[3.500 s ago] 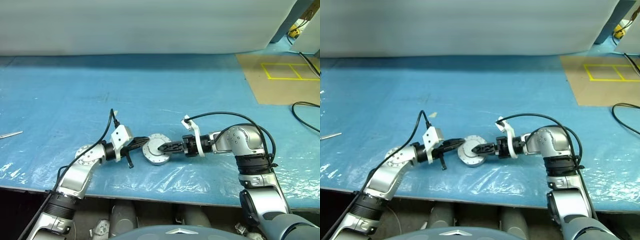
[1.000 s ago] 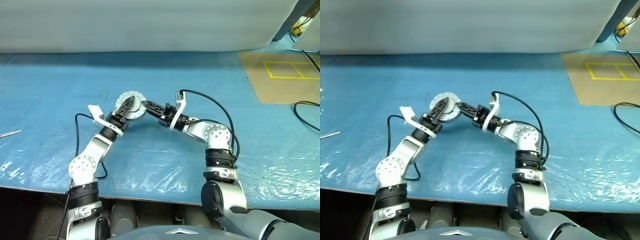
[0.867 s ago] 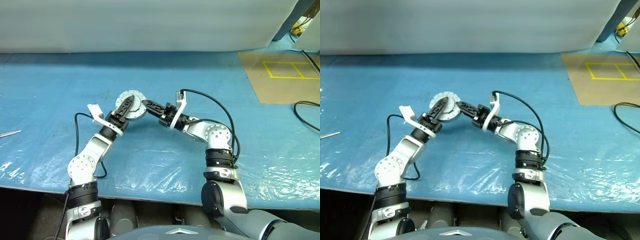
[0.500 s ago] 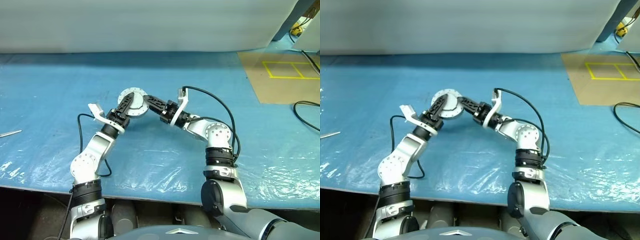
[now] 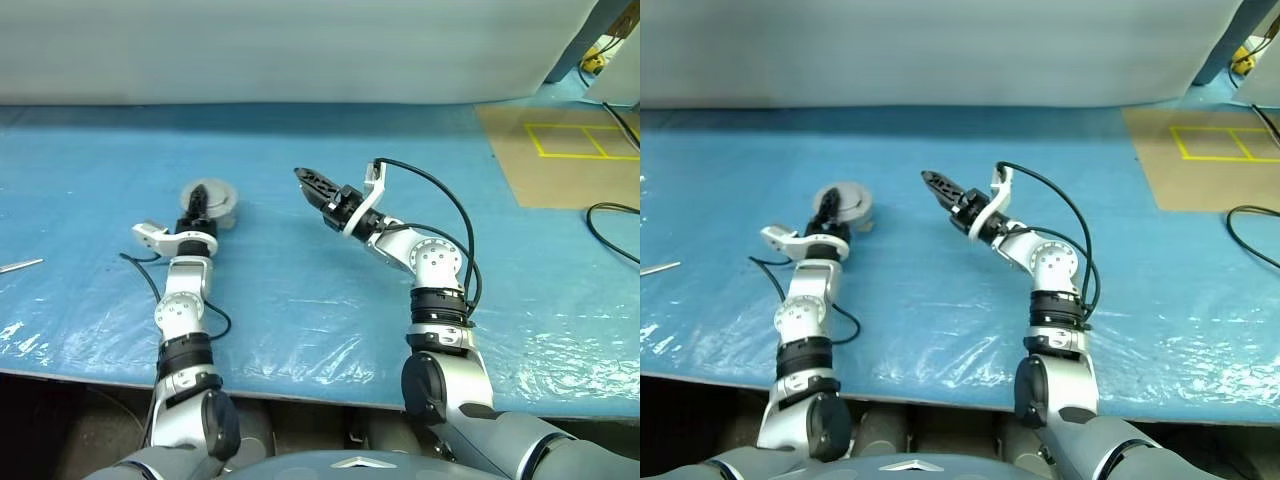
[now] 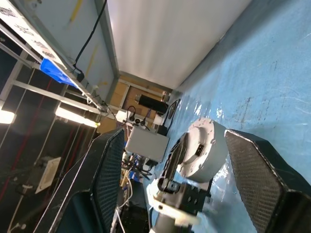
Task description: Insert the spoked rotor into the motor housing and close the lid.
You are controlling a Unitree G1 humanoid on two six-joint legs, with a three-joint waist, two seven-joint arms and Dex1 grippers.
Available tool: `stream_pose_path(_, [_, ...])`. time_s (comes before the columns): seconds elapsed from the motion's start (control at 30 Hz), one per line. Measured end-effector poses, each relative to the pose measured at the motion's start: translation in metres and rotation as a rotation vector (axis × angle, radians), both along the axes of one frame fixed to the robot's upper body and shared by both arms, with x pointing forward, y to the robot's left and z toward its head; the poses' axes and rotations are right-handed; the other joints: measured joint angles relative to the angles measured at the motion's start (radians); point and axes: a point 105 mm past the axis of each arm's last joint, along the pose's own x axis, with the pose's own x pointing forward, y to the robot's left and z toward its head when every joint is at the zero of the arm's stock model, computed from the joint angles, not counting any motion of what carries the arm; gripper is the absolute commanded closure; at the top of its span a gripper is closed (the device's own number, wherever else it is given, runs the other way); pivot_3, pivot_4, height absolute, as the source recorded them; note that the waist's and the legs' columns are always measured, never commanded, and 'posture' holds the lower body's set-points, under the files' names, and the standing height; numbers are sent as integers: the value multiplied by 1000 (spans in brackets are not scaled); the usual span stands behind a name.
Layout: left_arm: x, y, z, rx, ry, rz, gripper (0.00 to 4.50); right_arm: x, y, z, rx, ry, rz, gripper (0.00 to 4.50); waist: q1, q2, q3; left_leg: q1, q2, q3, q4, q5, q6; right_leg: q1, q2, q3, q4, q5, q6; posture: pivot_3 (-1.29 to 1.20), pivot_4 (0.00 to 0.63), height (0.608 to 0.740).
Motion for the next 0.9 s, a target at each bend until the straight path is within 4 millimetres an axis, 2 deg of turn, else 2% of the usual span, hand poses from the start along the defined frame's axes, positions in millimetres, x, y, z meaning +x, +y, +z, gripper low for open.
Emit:
stream_pose_path(0.13, [7, 34, -5, 37, 10, 120, 1750, -1, 3, 0, -7, -3, 11, 1079, 3, -2, 0, -1, -1, -2, 0, 0, 0, 0, 0, -1, 0, 0, 0, 0, 150, 740])
stream_pose_path(0.27, [10, 51, -13, 68, 33, 193, 1750, -2, 6, 0, -11, -5, 21, 1079, 5, -4, 0, -1, -2, -3, 0, 0, 0, 1, -1, -2, 1, 0, 0, 0, 150, 740])
stream_pose_path(0.53, [12, 54, -20, 158, 63, 211, 1750, -2, 5, 0, -16, -7, 19, 1079, 6, -4, 0, 1, -1, -4, 4, 0, 0, 2, -2, -3, 7, 0, 0, 0, 150, 740])
stream_pose_path(0.63, [12, 55, -21, 182, 71, 216, 1011, -2, 5, 0, -17, -7, 20, 1051, 3, -4, 0, 3, -1, -4, 5, 0, 0, 2, -2, -2, 8, 0, 0, 0, 150, 740])
stream_pose_path(0.73, [13, 56, -18, 200, 74, 232, 71, -3, 7, -1, -21, -8, 27, 1051, 0, -2, -1, 6, -1, -4, 5, 0, 0, 4, -2, -1, 10, -1, -1, 0, 150, 740])
stream_pose_path(0.9, [5, 70, -21, 223, 125, 320, 28, -4, 9, 0, -29, -17, 40, 1051, -17, -2, -1, 8, -3, -3, 4, 0, 0, 6, -1, 3, 10, -1, -2, 0, 150, 740])
